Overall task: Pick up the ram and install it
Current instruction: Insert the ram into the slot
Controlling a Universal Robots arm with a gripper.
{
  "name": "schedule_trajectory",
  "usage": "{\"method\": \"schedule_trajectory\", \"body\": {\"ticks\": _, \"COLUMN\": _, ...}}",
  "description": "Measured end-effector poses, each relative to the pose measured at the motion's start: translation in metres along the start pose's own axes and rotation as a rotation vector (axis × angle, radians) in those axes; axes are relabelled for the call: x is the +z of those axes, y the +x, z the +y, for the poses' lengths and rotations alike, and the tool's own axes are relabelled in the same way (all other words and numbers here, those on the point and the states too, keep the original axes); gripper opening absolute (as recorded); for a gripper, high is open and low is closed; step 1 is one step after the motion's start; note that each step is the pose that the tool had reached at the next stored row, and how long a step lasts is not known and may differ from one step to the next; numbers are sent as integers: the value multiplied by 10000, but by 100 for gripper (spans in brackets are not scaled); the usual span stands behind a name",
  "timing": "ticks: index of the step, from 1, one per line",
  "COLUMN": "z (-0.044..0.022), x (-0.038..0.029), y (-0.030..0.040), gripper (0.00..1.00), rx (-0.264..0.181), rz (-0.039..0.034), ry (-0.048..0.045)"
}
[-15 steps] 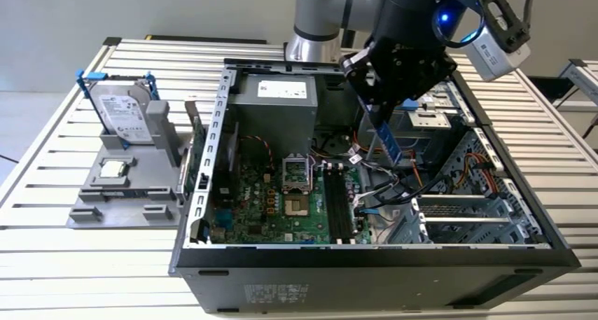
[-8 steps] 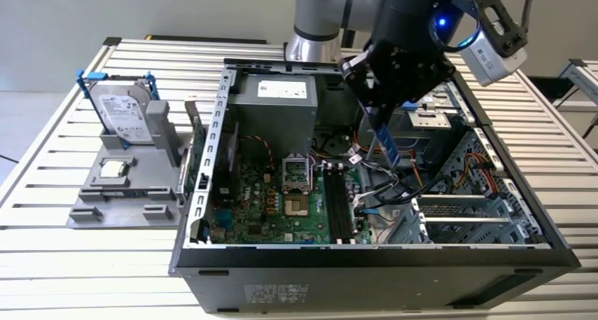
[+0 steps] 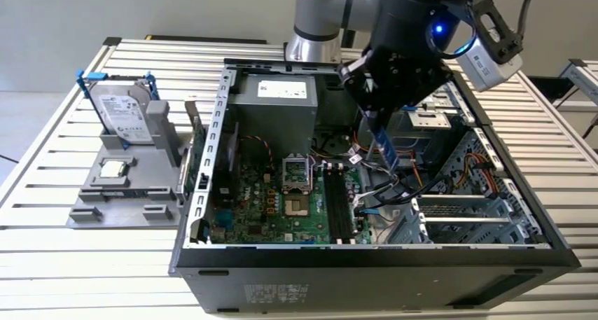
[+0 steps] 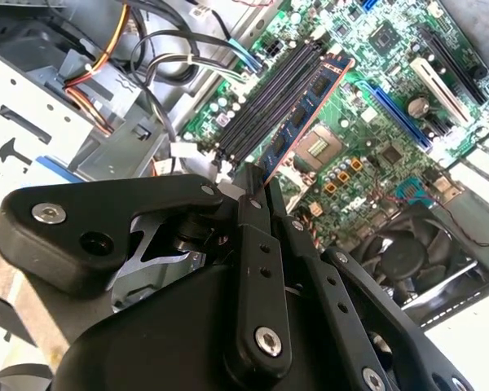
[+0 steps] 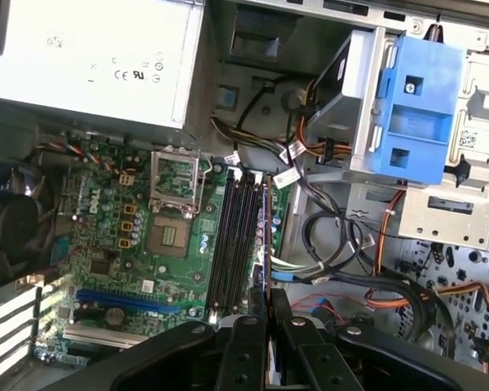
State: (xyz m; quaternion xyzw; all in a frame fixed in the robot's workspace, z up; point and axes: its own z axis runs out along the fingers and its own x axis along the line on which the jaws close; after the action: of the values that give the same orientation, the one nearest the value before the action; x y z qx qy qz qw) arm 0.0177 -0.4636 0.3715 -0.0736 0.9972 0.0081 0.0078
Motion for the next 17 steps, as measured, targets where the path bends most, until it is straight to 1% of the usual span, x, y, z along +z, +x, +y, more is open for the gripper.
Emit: {"method": "schedule_trajectory", "body": {"ticks": 17, "z": 3, "x": 106, "y": 1, "gripper": 0, "rx": 1, "rz": 6, "ry": 41}}
